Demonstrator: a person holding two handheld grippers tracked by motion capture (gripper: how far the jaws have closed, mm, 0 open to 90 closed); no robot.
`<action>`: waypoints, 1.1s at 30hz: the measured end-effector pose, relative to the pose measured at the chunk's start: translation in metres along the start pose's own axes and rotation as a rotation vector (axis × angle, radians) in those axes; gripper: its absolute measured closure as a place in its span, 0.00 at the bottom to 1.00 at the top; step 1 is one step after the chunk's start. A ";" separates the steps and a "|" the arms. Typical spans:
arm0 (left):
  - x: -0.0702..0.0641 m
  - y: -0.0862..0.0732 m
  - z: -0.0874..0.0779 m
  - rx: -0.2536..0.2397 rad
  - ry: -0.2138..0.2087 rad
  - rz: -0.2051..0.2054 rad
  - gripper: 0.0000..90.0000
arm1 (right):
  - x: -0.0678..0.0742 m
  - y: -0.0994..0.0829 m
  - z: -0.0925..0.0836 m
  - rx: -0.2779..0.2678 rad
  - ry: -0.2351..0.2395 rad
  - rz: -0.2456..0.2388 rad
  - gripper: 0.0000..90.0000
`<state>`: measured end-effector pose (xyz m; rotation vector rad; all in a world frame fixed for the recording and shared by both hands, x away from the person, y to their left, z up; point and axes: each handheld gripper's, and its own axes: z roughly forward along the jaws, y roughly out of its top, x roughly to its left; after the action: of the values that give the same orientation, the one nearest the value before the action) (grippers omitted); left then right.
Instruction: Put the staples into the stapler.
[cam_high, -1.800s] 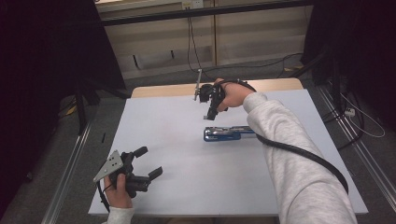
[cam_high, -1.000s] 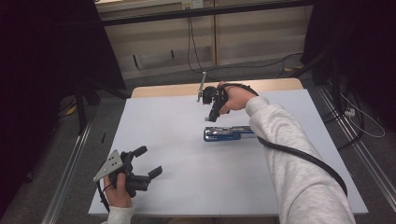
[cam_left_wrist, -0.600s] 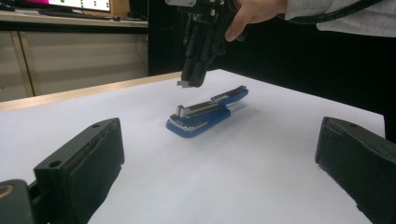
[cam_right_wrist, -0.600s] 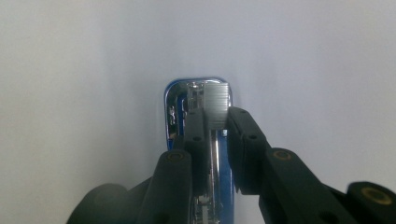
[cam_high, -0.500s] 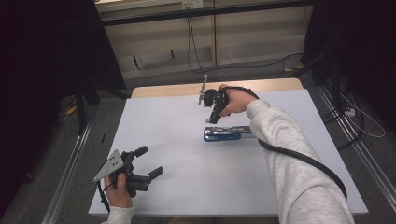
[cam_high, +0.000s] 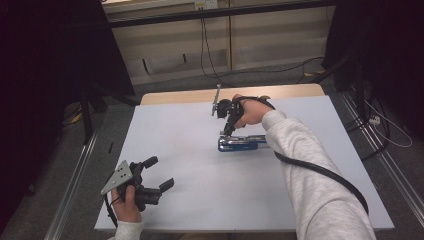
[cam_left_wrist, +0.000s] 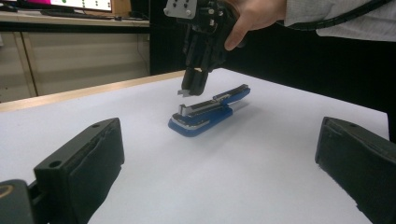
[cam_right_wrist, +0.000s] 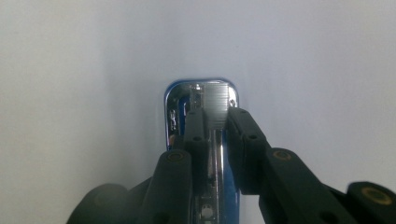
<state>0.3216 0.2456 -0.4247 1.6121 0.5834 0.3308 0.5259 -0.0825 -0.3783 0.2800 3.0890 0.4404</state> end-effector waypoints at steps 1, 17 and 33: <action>0.000 0.000 0.000 0.000 0.000 0.000 0.01 | 0.000 0.000 0.000 0.000 0.000 0.000 0.87; 0.000 0.000 0.000 -0.001 0.005 0.005 0.01 | 0.003 -0.005 0.008 -0.003 0.016 0.004 0.87; 0.000 0.000 0.001 0.005 0.002 0.006 0.01 | 0.004 -0.005 0.012 0.003 0.028 0.011 0.87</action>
<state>0.3220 0.2450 -0.4245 1.6185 0.5809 0.3360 0.5218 -0.0838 -0.3910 0.2942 3.1174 0.4433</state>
